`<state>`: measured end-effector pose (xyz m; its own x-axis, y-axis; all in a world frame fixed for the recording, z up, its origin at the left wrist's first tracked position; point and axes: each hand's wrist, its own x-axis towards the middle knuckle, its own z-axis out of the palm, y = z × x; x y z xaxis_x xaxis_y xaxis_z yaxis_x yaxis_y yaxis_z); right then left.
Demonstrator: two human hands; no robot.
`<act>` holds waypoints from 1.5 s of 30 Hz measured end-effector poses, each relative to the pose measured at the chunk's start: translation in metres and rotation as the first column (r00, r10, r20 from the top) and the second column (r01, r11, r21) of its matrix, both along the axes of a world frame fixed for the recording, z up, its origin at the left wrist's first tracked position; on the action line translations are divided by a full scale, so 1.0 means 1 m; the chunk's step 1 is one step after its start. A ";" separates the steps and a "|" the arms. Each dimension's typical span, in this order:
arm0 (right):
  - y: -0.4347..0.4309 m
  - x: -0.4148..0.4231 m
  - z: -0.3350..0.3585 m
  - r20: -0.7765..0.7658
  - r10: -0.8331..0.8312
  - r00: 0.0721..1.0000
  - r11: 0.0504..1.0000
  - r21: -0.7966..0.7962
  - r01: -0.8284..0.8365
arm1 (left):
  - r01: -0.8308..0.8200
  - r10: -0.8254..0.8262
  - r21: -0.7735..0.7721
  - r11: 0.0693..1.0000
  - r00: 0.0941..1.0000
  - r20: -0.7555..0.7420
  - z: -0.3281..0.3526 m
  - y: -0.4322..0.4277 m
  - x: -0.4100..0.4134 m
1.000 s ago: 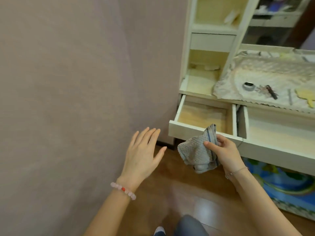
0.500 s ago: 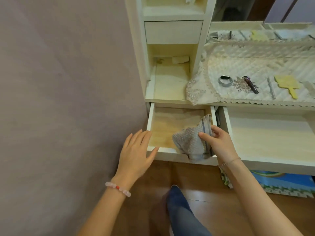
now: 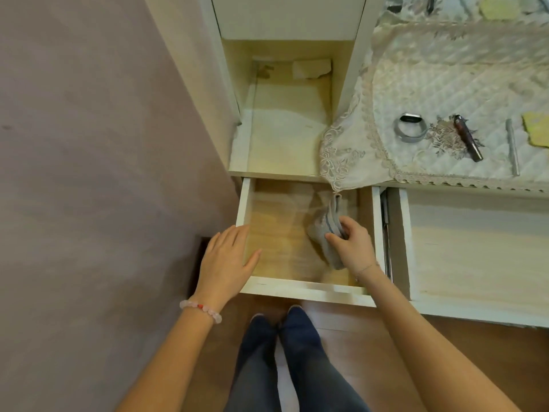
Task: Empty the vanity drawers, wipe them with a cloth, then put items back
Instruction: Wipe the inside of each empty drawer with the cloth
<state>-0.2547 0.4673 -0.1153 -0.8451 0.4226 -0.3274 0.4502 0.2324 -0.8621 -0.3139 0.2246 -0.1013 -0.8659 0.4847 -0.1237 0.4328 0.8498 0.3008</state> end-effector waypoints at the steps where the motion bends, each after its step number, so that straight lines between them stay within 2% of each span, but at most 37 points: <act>1: -0.004 -0.004 -0.007 0.027 0.012 1.000 0.999 -0.051 -0.010 | 0.003 -0.003 -0.002 1.000 1.000 0.007 -0.003 0.001 -0.003; 4: -0.016 -0.012 -0.031 0.169 -0.015 0.985 0.978 -0.204 0.050 | 0.021 -0.021 -0.011 1.000 1.000 0.018 -0.011 0.003 -0.012; 8: -0.016 -0.006 -0.056 0.335 -0.216 0.917 0.956 -0.119 0.268 | 0.066 -0.065 -0.020 0.998 0.997 0.037 -0.021 0.001 -0.024; 10: -0.015 -0.003 -0.062 0.364 -0.257 0.895 0.962 0.008 0.273 | 0.079 -0.079 -0.006 0.997 0.996 0.035 -0.026 0.000 -0.031; 12: -0.015 -0.002 -0.067 0.343 -0.239 0.908 0.964 0.195 0.180 | 0.094 -0.094 0.020 0.995 0.995 0.033 -0.030 -0.001 -0.037; 14: -0.018 -0.002 -0.068 0.239 -0.172 0.956 0.925 0.373 0.074 | 0.102 -0.103 0.044 0.994 0.994 0.037 -0.036 -0.001 -0.044; 16: -0.023 -0.004 -0.067 0.113 -0.059 0.992 0.889 0.459 0.001 | 0.094 -0.097 0.054 0.994 0.993 0.060 -0.044 0.000 -0.051; 18: -0.030 -0.008 -0.069 0.074 0.041 0.996 0.880 0.470 -0.071 | 0.084 -0.089 0.058 0.995 0.992 0.087 -0.053 0.004 -0.058; 24: -0.049 -0.015 -0.089 0.187 0.130 0.974 0.888 0.415 -0.198 | 0.064 -0.080 0.120 0.991 0.988 0.134 -0.073 0.010 -0.061; 37: -0.049 -0.019 -0.105 0.128 0.151 0.980 0.856 0.479 -0.194 | 0.025 -0.061 0.307 0.952 0.992 0.108 -0.088 0.008 -0.059; 41: -0.046 -0.023 -0.110 0.127 0.198 0.972 0.821 0.520 -0.235 | -0.034 -0.003 0.344 0.938 0.994 0.107 -0.087 0.015 -0.055; 45: -0.046 -0.020 -0.115 0.117 0.195 0.974 0.835 0.501 -0.228 | -0.063 0.039 0.352 0.934 0.996 0.076 -0.087 0.021 -0.061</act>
